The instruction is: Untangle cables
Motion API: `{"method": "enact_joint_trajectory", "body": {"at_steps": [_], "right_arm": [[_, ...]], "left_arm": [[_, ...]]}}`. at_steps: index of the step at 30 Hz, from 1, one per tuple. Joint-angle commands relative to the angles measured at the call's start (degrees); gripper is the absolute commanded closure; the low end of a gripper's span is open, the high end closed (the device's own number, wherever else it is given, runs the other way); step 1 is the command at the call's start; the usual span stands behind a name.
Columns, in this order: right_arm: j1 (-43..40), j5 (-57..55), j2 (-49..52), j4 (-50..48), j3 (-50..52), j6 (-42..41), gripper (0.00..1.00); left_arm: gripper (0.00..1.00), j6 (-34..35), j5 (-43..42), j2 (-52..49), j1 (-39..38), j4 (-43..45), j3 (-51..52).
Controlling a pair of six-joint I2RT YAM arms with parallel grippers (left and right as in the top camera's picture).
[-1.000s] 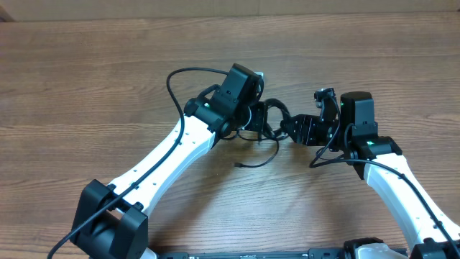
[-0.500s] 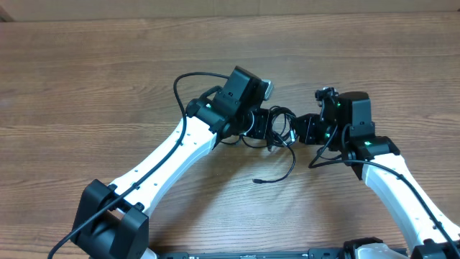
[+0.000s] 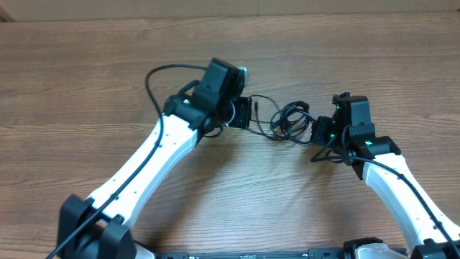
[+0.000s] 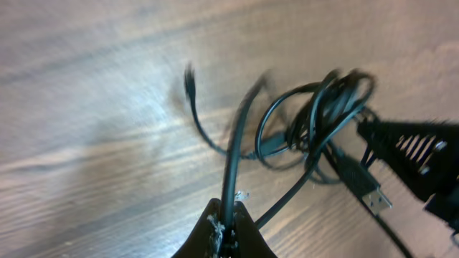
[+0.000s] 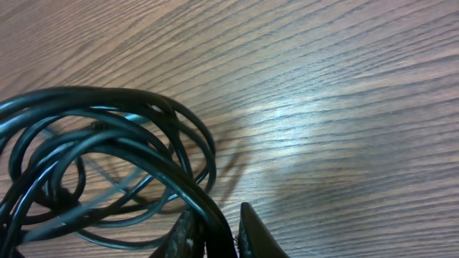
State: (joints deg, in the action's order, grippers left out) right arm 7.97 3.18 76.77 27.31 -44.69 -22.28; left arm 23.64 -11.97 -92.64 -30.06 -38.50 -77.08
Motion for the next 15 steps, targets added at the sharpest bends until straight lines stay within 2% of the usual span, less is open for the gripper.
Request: {"method": "enact_joint_trajectory", "body": {"at_steps": [1, 6, 11, 13, 15], "right_arm": [[-0.9, -1.8, -0.2, -0.1, -1.1, -0.9, 0.90], [-0.9, -4.9, -0.2, 0.8, -1.1, -0.9, 0.96], [-0.9, -8.6, -0.2, 2.1, -1.1, -0.9, 0.96], [-0.9, -8.7, -0.2, 2.4, -1.1, -0.9, 0.90], [-0.9, -8.7, -0.2, 2.7, -1.1, -0.9, 0.90]], "left_arm": [[0.96, 0.3, 9.3, 4.8, 1.4, -0.1, -1.2], [0.96, 2.4, 13.5, 10.3, 4.0, 1.3, -1.2], [0.96, 2.9, 13.6, 16.4, 8.3, 3.3, -1.2], [0.96, 4.0, 13.7, 18.3, 10.4, 3.5, -1.2], [0.96, 5.0, 13.9, 19.6, 12.5, 3.4, -1.2]]}}
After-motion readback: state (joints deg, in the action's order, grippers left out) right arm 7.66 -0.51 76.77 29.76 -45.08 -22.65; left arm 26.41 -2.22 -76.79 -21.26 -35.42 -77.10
